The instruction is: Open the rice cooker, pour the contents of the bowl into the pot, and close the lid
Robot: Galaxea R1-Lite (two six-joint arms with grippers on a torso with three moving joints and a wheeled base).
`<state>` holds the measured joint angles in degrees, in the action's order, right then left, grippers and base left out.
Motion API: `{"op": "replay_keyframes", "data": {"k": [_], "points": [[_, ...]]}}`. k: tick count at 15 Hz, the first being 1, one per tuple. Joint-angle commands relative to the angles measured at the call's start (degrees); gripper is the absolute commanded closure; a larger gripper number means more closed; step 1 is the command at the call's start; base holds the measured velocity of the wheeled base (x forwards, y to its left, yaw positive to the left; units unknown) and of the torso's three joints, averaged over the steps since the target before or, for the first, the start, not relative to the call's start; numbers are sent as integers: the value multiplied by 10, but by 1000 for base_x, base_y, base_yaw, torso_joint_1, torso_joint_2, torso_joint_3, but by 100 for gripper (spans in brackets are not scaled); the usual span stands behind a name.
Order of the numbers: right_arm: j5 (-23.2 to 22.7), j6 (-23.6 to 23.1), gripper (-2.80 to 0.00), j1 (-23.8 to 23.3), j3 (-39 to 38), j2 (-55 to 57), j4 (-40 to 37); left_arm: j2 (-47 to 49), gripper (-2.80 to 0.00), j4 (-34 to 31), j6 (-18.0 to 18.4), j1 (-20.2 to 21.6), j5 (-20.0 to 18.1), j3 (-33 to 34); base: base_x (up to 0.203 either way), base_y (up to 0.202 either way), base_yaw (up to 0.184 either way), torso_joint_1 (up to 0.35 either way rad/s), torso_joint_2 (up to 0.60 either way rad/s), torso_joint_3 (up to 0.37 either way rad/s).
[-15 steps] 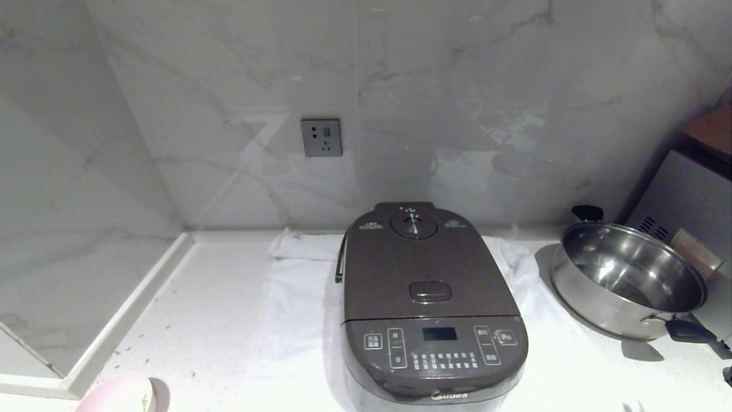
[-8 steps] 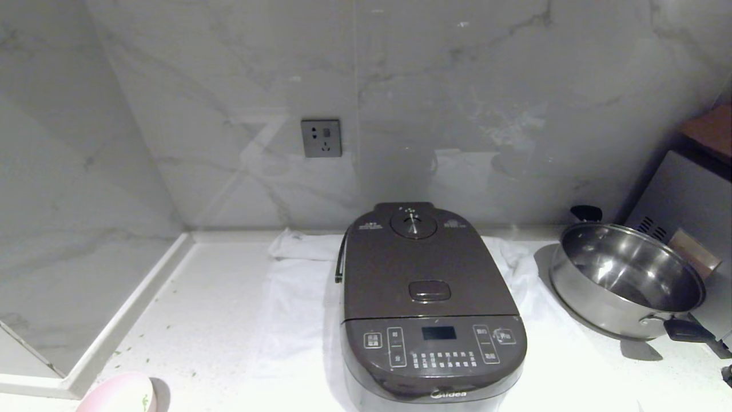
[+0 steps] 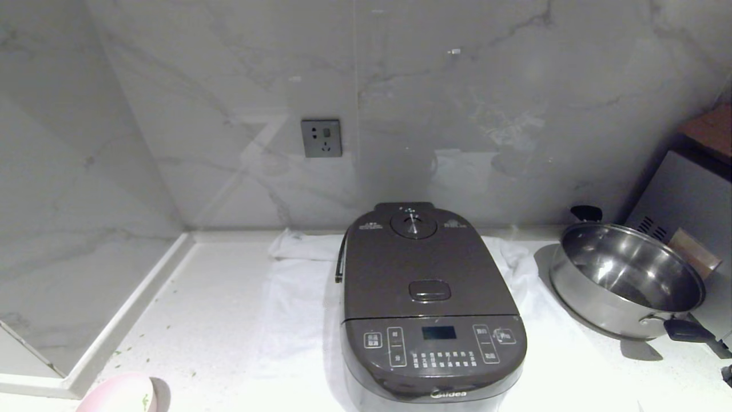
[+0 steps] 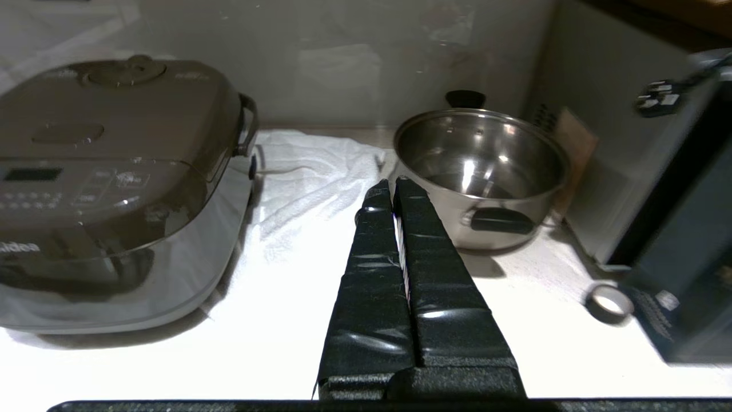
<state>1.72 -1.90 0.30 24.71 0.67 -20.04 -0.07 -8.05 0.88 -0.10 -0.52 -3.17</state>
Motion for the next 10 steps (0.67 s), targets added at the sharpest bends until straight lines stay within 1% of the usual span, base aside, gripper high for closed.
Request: {"op": "replay_keyframes", "data": {"k": [1, 3, 4, 5, 6, 7, 8, 9, 10], "points": [[-4, -11, 0, 0, -97, -7, 89, 0, 0, 0, 0, 0, 0, 0, 0, 0, 0, 0, 0, 0], [-5, -39, 0, 0, -192, -7, 180, 0, 0, 0, 0, 1, 0, 0, 0, 0, 0, 0, 0, 0], [-7, -45, 0, 0, -232, -7, 220, 0, 0, 0, 0, 1, 0, 0, 0, 0, 0, 0, 0, 0], [-11, -40, 0, 0, -250, -7, 226, 0, 0, 0, 0, 0, 0, 0, 0, 0, 0, 0, 0, 0], [-24, -33, 0, 0, -248, -7, 197, 0, 0, 0, 0, 1, 0, 0, 0, 0, 0, 0, 0, 0], [-32, -36, 0, 0, -248, -7, 195, 0, 0, 0, -1, 1, 1, 1, 0, 0, 0, 0, 0, 0], [-39, -55, 0, 0, -248, -7, 200, 0, 0, 0, -2, 1, 5, 1, 0, 0, 0, 0, 0, 0], [-44, -58, 0, 0, -248, -7, 200, 0, 0, 4, -4, 2, 16, 2, 0, 0, 0, 0, 0, 0], [-44, -58, 0, 0, -248, -7, 200, 0, 0, 13, -4, 2, 18, 4, 0, 0, 0, 0, 0, 0]]}}
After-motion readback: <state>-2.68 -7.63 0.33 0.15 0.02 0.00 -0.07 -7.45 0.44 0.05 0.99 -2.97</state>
